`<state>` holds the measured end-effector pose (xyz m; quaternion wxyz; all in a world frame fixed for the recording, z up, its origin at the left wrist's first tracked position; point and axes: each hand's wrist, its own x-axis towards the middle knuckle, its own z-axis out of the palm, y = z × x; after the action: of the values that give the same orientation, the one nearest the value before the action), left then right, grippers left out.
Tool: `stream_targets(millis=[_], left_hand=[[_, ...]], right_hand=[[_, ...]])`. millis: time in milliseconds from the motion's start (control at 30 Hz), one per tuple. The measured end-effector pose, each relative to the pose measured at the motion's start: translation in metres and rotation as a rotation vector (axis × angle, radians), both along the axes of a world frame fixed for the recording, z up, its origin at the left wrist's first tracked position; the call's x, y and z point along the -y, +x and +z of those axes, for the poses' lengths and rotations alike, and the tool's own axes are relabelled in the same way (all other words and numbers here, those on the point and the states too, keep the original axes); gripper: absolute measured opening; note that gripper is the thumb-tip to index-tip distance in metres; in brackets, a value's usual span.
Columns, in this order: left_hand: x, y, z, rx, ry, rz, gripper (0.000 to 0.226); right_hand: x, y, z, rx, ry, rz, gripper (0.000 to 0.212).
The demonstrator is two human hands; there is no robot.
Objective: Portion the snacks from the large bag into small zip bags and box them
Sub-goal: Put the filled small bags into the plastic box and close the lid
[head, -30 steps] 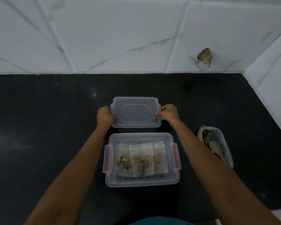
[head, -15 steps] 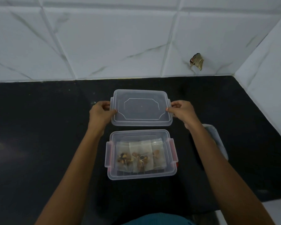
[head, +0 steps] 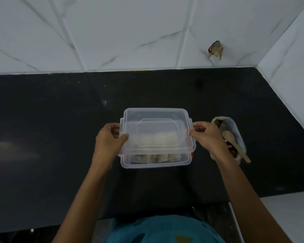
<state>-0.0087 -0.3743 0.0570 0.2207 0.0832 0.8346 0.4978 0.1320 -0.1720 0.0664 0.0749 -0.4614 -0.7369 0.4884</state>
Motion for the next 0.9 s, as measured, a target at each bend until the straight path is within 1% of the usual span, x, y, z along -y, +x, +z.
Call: stream_targets(millis=[133,400,567,667,733,800,900], left_hand=[[0.011,0.015,-0.012,-0.012,-0.038,-0.004,0.039],[0.022,0.024,-0.017,-0.075,-0.054,-0.040,0.042],[0.022,0.015,-0.015,0.024,-0.092,-0.065,0.046],[0.011,0.004,-0.010,0.085,-0.091,-0.014,0.056],[0.001,-0.005,-0.008,0.112,-0.092,0.011,0.054],[-0.008,-0.013,-0.008,0.155,-0.070,0.004,0.047],[-0.013,-0.022,-0.008,0.186,-0.088,-0.006,0.037]], right_hand=[[0.012,0.012,-0.013,0.013,-0.011,0.008,0.027],[0.018,0.015,-0.023,0.027,0.045,0.019,0.032],[0.011,0.014,-0.018,0.076,0.006,0.047,0.040],[0.000,0.004,-0.013,0.028,0.010,-0.013,0.041],[-0.010,-0.009,-0.009,0.020,-0.042,-0.008,0.037],[-0.018,-0.022,-0.009,0.074,-0.135,0.025,0.033],[-0.026,-0.032,-0.010,0.146,-0.257,0.082,0.033]])
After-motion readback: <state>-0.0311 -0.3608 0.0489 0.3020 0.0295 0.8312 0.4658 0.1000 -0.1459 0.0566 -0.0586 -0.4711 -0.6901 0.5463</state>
